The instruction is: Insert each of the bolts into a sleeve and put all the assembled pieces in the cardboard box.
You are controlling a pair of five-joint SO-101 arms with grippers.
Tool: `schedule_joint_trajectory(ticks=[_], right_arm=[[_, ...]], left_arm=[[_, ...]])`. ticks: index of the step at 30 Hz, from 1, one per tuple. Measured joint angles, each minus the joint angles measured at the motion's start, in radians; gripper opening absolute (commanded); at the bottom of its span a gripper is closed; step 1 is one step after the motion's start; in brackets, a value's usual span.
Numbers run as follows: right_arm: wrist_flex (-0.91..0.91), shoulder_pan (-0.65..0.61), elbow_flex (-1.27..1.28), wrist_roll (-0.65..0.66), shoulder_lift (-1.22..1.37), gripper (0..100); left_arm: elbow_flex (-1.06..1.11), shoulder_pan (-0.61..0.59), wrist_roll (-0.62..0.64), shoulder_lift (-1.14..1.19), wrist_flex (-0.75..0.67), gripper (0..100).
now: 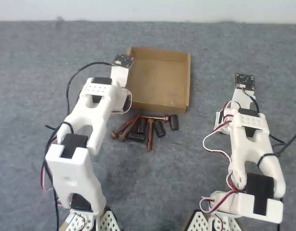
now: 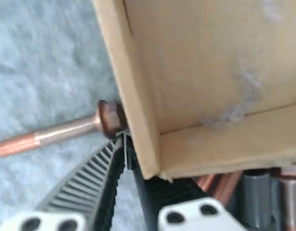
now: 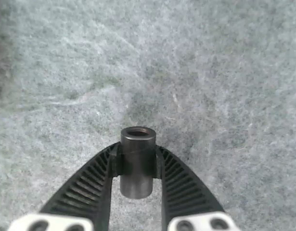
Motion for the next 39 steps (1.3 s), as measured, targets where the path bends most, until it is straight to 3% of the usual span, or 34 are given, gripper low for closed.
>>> schedule_joint_trajectory(ticks=[4,10,17,23,29,39], right_arm=[[-0.003,0.000,0.000,0.000,0.000,0.6],[-0.021,0.000,0.000,0.000,0.000,0.6],[-0.021,0.000,0.000,0.000,0.000,0.6],[-0.021,0.000,0.000,0.000,0.000,0.6],[-0.021,0.000,0.000,0.000,0.000,0.6],[-0.032,0.002,-0.011,0.000,0.074,0.6]], left_arm=[[-0.028,-0.037,-0.011,0.003,0.000,1],[0.026,-0.038,-0.157,-0.081,0.000,2],[0.046,-0.043,-0.227,-0.132,-0.017,17],[0.040,-0.046,-0.365,-0.132,-0.018,12],[-0.094,-0.060,-0.446,0.031,-0.006,11],[-0.446,-0.117,-0.500,0.264,0.178,11]])
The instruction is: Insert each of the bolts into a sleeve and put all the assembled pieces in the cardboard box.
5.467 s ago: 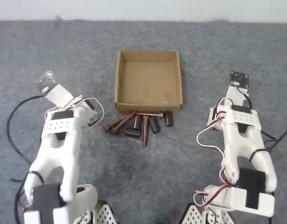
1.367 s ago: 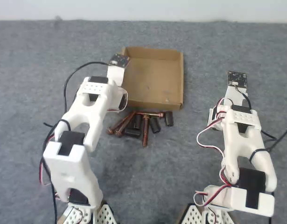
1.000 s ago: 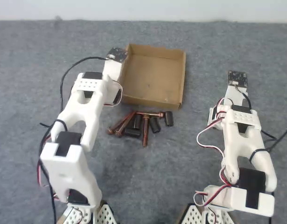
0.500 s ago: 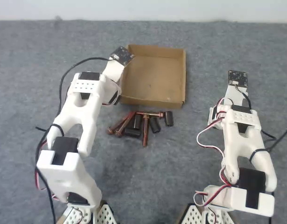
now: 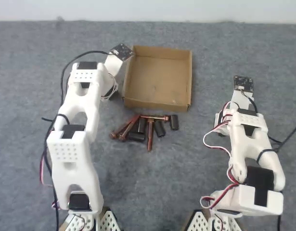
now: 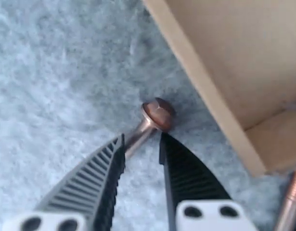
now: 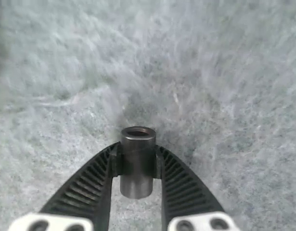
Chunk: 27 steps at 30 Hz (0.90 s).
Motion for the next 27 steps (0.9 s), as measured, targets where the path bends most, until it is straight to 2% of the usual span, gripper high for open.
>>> schedule_joint_trajectory(ticks=[5,10,14,17,20,24,27], right_arm=[[0.003,0.000,0.000,0.000,0.000,0.6],[0.005,-0.002,0.000,0.000,0.000,0.6],[0.005,0.000,0.000,0.000,0.000,0.6],[0.005,0.000,0.000,0.000,0.000,0.6],[0.005,-0.002,0.000,0.000,0.000,0.6],[0.005,0.000,0.000,0.000,0.000,0.6],[0.005,-0.002,0.000,0.000,0.000,0.6]], left_arm=[[-0.153,0.002,0.000,0.104,0.089,11],[-0.302,0.025,-0.002,0.201,0.181,1],[-0.428,0.037,0.021,0.275,0.267,1],[-0.520,0.037,0.091,0.324,0.321,1],[-0.583,0.023,0.218,0.348,0.353,1],[-0.606,-0.021,0.394,0.350,0.385,1],[-0.606,-0.034,0.470,0.350,0.394,1]])
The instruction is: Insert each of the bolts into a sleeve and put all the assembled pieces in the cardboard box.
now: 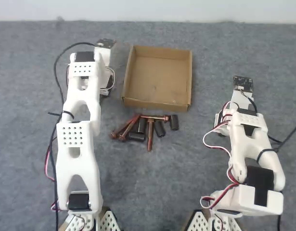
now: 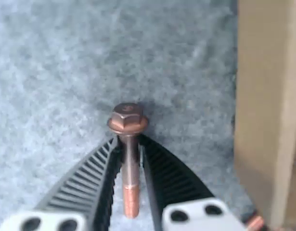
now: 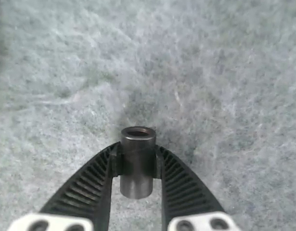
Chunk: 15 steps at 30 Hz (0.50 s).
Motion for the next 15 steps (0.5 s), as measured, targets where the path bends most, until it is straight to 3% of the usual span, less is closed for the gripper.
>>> schedule_joint_trajectory(ticks=[8,15], right_arm=[[0.000,0.000,0.000,0.000,0.000,0.6],[0.000,0.002,0.000,0.000,0.000,0.6]], left_arm=[[0.015,-0.032,0.084,-0.002,0.003,1],[0.279,-0.038,0.086,-0.153,-0.109,1]])
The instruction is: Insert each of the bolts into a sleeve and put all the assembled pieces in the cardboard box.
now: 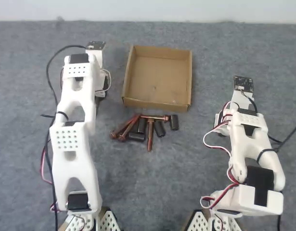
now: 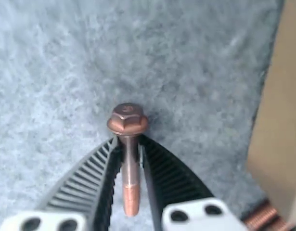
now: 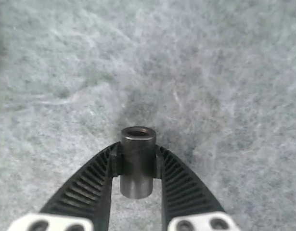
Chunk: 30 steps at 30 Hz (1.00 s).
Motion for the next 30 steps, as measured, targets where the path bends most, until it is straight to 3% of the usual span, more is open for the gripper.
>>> schedule_joint_trajectory(ticks=[9,13,21,24,30], right_arm=[[0.000,0.000,0.000,0.000,0.000,0.6],[0.000,0.000,0.000,0.000,0.000,0.6],[0.000,0.000,0.000,0.000,0.000,0.6],[0.000,0.000,0.000,0.000,0.000,0.6],[0.000,0.000,0.000,0.000,0.000,0.6]], left_arm=[[0.634,0.000,0.006,-0.419,-0.351,1],[0.830,-0.002,0.040,-0.546,-0.434,1],[0.968,-0.043,0.310,-0.618,-0.456,1],[0.994,-0.063,0.333,-0.623,-0.456,2],[1.005,-0.121,0.339,-0.655,-0.456,15]])
